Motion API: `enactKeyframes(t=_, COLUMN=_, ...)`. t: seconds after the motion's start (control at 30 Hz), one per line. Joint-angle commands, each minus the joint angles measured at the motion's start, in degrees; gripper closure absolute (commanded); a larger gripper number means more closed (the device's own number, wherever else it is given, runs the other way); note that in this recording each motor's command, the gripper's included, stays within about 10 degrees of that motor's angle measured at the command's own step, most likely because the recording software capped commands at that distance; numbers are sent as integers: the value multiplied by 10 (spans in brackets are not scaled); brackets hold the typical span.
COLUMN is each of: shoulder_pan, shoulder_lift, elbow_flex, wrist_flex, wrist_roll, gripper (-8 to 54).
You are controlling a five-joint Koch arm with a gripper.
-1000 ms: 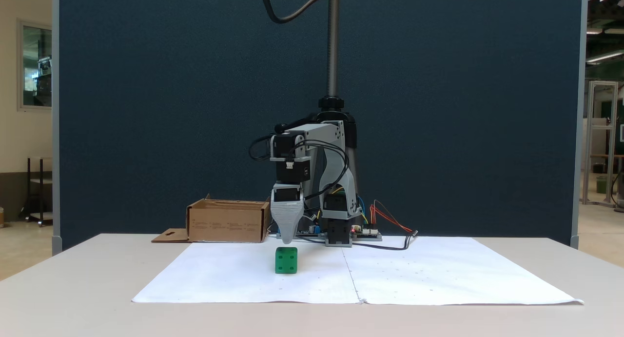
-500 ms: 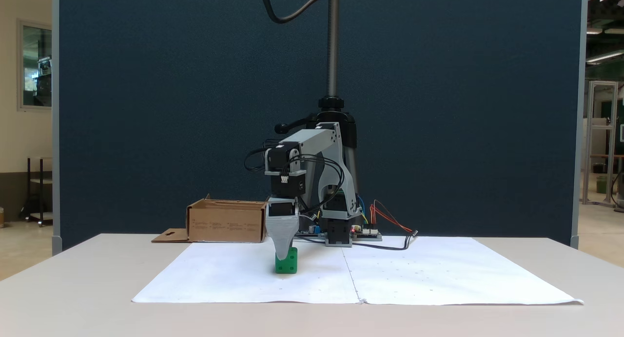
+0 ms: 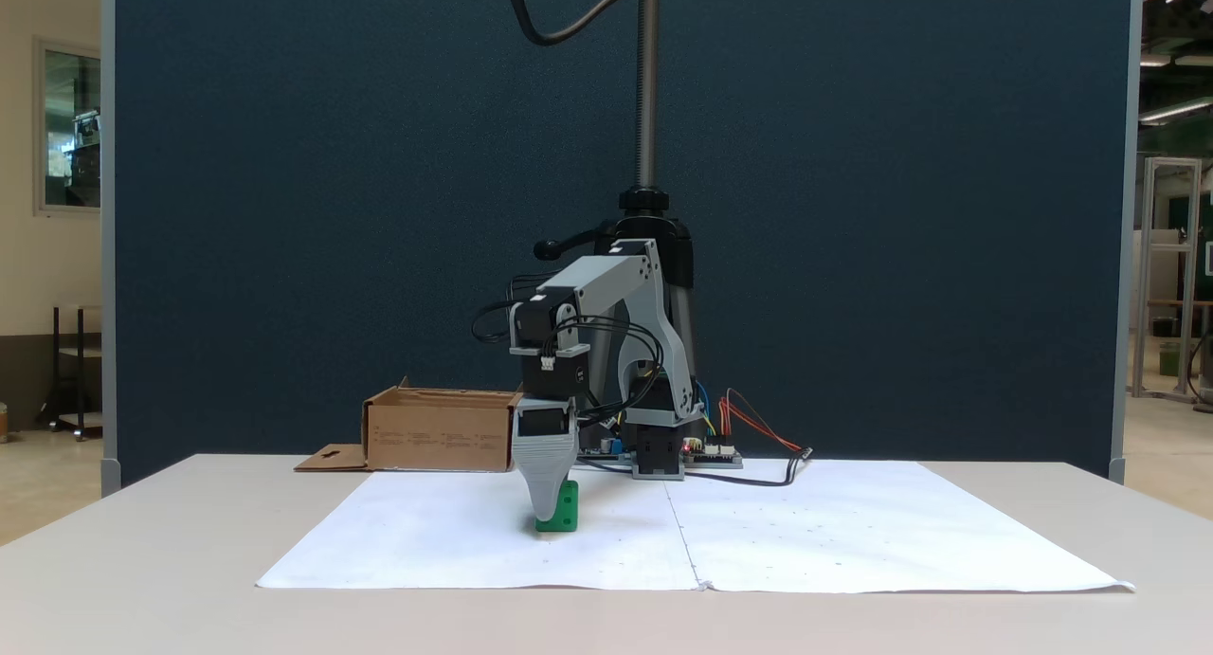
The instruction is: Grasp a green dice and put it in the bin.
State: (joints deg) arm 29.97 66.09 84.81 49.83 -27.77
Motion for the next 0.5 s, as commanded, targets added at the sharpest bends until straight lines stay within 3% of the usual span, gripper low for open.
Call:
enactKeyframes(t=0.0, shoulder_pan=3, shoulder_lift=17, elbow_flex=-2, wrist_flex=-24, wrist_roll=-50, gripper=11)
enactKeyframes(t=0.47, shoulder_pan=1, shoulder_lift=17, elbow_flex=8, wrist_flex=-32, wrist_roll=-45, gripper=25)
